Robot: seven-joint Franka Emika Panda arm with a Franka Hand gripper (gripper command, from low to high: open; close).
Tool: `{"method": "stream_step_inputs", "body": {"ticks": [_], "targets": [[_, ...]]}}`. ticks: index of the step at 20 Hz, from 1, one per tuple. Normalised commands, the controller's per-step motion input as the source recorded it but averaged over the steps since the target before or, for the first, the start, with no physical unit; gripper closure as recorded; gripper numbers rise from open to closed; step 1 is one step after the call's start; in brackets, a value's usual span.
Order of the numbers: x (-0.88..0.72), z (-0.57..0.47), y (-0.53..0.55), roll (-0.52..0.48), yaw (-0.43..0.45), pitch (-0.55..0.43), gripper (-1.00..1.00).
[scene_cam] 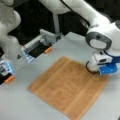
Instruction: Folding a towel twice
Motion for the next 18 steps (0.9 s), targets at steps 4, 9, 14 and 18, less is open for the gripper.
{"method": "stream_step_inputs", "body": {"ticks": [4, 9, 14, 18], "targets": [[0.06, -0.21, -0.15, -0.303, 0.100, -0.198, -1.00], [0.01, -0.19, -0.16, -0.245, 0.081, -0.228, -1.00], [-0.12, -0.14, -0.06, -0.206, 0.075, -0.180, -1.00], [-0.20, -0.14, -0.03, -0.160, 0.073, -0.137, -1.00]]}}
